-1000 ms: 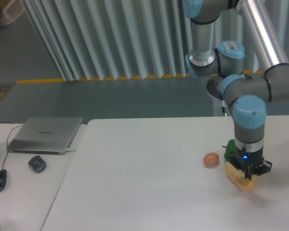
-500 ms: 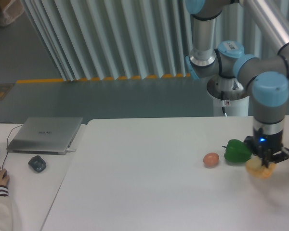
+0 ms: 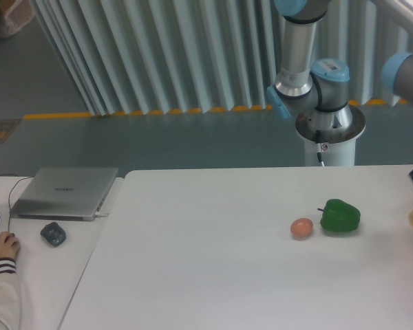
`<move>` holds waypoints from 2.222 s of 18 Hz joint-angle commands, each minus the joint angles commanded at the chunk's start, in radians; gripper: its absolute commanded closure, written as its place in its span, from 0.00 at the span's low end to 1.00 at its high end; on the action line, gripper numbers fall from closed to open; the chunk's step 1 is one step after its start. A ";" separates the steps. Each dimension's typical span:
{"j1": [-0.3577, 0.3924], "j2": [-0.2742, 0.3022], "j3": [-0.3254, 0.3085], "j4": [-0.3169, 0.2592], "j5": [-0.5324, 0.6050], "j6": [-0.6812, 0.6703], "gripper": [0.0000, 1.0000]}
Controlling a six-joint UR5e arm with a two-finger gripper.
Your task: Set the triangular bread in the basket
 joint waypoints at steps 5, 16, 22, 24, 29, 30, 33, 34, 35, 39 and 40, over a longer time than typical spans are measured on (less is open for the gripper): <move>0.038 0.028 0.000 -0.043 0.002 0.061 0.84; 0.103 0.002 0.029 -0.088 0.026 0.111 0.80; 0.095 -0.040 0.006 0.014 0.017 0.138 0.16; 0.084 -0.052 0.005 0.038 0.018 0.114 0.00; 0.075 -0.048 -0.012 0.081 0.014 0.125 0.00; 0.065 -0.048 -0.012 0.092 0.014 0.125 0.00; 0.061 -0.046 -0.012 0.100 -0.015 0.125 0.00; 0.060 -0.043 -0.012 0.098 -0.017 0.125 0.00; 0.055 -0.041 -0.011 0.095 -0.015 0.120 0.00; 0.008 -0.018 -0.002 0.046 -0.008 0.118 0.00; -0.010 -0.020 -0.002 0.029 -0.003 0.123 0.00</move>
